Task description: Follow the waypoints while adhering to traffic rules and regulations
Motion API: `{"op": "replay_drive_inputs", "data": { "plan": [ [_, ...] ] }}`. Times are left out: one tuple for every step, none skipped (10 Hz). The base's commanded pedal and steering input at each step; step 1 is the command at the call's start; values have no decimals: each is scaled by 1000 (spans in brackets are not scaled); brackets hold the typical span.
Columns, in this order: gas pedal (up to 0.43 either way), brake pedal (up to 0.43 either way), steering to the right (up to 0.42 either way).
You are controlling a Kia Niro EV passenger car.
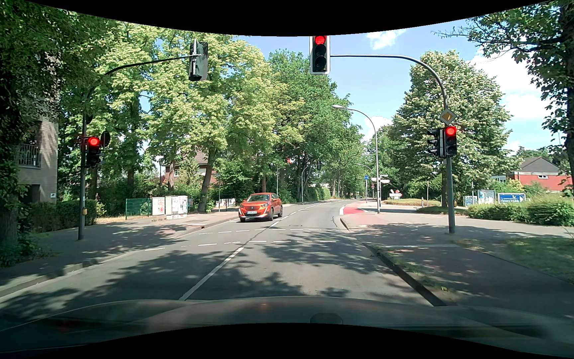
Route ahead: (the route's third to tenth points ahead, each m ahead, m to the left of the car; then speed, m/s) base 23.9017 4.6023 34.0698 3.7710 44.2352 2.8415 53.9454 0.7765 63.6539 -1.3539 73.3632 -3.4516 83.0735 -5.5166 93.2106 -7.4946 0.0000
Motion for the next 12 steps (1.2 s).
{"op": "replay_drive_inputs", "data": {
  "plan": [
    [0,274,6],
    [0,274,6],
    [0,274,6],
    [0,274,6],
    [0,274,6],
    [0,274,6],
    [0,274,6],
    [0,274,6],
    [0,274,6],
    [0,274,6],
    [0,274,6],
    [0,274,6]
  ]
}}
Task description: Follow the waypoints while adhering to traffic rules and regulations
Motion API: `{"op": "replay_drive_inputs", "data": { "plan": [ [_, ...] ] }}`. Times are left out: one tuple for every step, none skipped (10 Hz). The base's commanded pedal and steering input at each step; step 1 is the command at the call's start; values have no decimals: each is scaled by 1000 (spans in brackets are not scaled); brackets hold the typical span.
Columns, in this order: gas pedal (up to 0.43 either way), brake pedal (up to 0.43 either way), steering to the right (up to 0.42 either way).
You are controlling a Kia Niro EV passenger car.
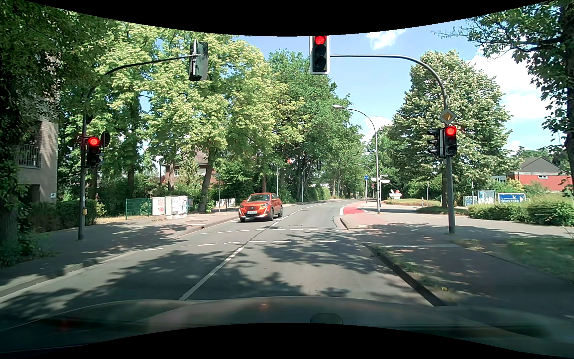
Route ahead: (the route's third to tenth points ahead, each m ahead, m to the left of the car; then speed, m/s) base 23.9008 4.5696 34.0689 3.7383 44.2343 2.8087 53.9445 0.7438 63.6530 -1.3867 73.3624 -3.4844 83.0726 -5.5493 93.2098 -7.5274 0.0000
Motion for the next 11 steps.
{"op": "replay_drive_inputs", "data": {
  "plan": [
    [0,274,6],
    [0,274,6],
    [0,274,6],
    [0,274,6],
    [0,274,6],
    [0,274,6],
    [0,274,6],
    [0,274,6],
    [0,274,6],
    [0,274,6],
    [0,274,6]
  ]
}}
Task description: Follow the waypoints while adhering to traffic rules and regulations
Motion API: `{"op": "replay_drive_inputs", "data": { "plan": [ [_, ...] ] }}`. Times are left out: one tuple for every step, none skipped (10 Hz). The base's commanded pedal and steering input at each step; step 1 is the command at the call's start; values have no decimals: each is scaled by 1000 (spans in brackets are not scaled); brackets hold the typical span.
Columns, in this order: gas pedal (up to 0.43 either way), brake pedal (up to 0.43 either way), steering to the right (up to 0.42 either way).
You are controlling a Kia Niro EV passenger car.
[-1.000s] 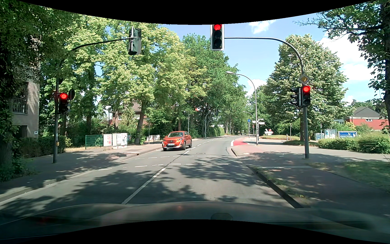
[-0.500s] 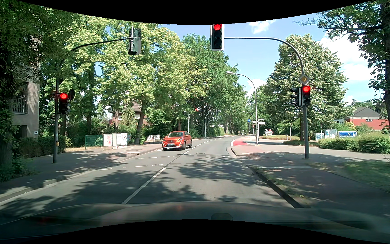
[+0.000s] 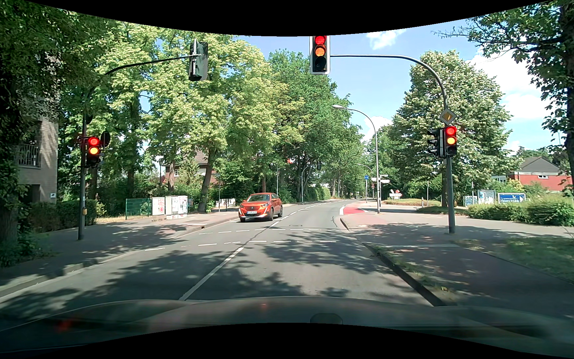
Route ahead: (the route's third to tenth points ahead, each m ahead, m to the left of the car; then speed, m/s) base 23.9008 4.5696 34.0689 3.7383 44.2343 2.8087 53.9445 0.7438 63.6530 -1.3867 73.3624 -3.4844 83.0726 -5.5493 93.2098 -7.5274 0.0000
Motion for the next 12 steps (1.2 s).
{"op": "replay_drive_inputs", "data": {
  "plan": [
    [0,274,6],
    [0,238,6],
    [0,24,6],
    [0,18,6],
    [0,18,6],
    [0,18,6],
    [8,18,6],
    [110,18,6],
    [197,18,6],
    [228,18,6],
    [240,18,6],
    [260,18,6]
  ]
}}
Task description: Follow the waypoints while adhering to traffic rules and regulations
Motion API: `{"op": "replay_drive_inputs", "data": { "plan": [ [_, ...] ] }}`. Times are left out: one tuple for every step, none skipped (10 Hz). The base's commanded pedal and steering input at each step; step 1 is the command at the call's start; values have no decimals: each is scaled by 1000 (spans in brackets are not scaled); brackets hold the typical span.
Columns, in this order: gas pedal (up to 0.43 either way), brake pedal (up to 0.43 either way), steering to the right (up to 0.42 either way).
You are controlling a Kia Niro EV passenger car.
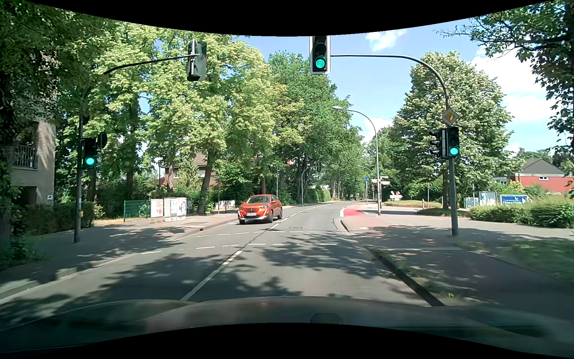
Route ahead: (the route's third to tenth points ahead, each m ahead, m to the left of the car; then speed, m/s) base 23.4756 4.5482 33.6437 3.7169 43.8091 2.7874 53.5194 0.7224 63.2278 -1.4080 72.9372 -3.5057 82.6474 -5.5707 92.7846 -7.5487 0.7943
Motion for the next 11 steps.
{"op": "replay_drive_inputs", "data": {
  "plan": [
    [280,18,6],
    [280,18,6],
    [280,18,6],
    [280,18,6],
    [287,18,6],
    [299,18,6],
    [311,18,6],
    [311,18,6],
    [311,18,6],
    [311,18,6],
    [311,18,6]
  ]
}}
